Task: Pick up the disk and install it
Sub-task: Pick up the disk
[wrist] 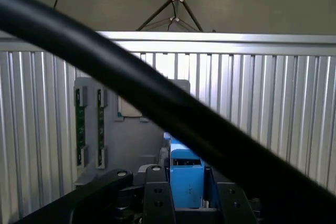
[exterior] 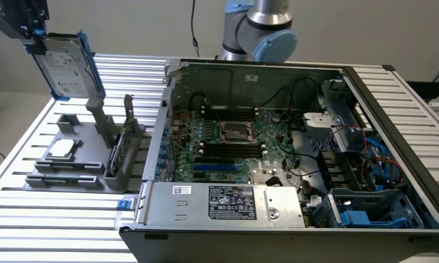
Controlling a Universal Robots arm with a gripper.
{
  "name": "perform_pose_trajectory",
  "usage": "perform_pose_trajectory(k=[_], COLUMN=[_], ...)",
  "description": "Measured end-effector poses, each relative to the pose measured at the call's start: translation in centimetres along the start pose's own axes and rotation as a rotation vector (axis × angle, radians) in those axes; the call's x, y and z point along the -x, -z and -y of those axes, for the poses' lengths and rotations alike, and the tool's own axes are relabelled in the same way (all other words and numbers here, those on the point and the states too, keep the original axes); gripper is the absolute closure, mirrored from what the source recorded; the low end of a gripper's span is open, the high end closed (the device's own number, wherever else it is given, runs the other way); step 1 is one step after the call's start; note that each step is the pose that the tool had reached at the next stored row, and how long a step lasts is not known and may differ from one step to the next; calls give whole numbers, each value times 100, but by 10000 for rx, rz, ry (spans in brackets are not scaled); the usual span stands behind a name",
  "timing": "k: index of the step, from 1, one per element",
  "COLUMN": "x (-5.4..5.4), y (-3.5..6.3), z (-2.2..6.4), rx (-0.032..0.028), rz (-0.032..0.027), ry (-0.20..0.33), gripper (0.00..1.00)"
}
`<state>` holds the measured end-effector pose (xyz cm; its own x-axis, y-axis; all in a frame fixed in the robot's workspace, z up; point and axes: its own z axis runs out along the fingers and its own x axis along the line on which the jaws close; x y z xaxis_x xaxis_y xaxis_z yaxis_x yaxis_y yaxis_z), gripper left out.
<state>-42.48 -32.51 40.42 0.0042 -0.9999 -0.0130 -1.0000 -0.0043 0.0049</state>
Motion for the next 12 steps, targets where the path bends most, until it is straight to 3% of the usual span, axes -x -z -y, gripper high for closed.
perform_pose_trajectory(k=[12], x=[-135], y=[475], z=[462], rx=[1], rz=[0], ry=[7], gripper=[67])
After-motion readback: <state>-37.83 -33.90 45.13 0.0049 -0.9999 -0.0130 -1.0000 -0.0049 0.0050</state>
